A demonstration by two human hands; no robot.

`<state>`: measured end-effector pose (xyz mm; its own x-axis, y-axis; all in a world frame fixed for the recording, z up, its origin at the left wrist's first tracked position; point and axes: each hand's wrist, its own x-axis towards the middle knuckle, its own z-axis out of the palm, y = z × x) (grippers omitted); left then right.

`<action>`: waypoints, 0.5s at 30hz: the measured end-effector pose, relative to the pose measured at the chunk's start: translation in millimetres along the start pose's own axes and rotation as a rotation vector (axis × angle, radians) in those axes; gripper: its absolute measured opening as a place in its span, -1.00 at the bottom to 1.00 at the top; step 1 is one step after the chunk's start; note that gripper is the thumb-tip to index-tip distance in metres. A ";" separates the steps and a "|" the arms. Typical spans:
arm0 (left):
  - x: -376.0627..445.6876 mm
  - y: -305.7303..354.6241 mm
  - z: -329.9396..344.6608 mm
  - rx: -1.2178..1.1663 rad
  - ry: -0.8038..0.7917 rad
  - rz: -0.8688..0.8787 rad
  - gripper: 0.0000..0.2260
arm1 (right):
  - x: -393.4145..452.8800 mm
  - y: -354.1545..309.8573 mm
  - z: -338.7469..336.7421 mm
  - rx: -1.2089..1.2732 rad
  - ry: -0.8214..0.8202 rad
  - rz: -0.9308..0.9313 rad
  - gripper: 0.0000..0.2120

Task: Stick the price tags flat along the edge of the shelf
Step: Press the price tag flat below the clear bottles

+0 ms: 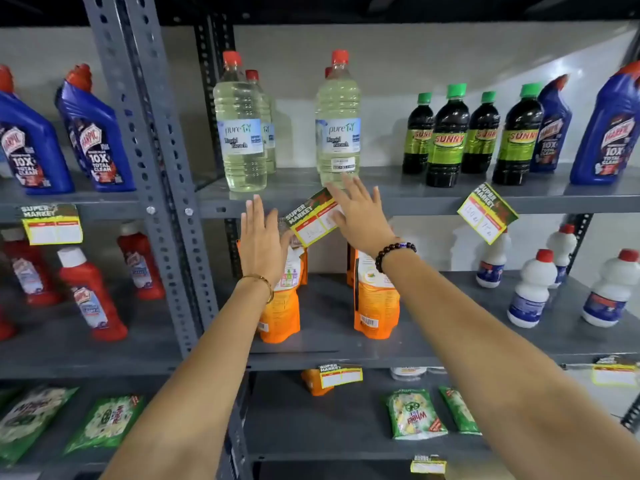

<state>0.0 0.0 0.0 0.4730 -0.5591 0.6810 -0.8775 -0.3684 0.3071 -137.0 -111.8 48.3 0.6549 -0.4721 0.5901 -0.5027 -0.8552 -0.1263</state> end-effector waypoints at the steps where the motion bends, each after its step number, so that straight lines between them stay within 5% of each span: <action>1: 1.5 -3.6 2.6 -0.054 0.010 -0.018 -0.60 | 3.8 -1.6 -1.0 0.012 0.005 0.012 -0.54; 15: 26.2 -11.0 7.4 -0.286 0.089 -0.006 -0.84 | 21.9 -10.1 -4.2 0.442 0.211 0.162 -0.92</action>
<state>22.6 -16.2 9.5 0.4808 -0.4851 0.7304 -0.8673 -0.1406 0.4775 -119.9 -112.6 65.9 0.4371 -0.5919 0.6772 -0.2722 -0.8047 -0.5277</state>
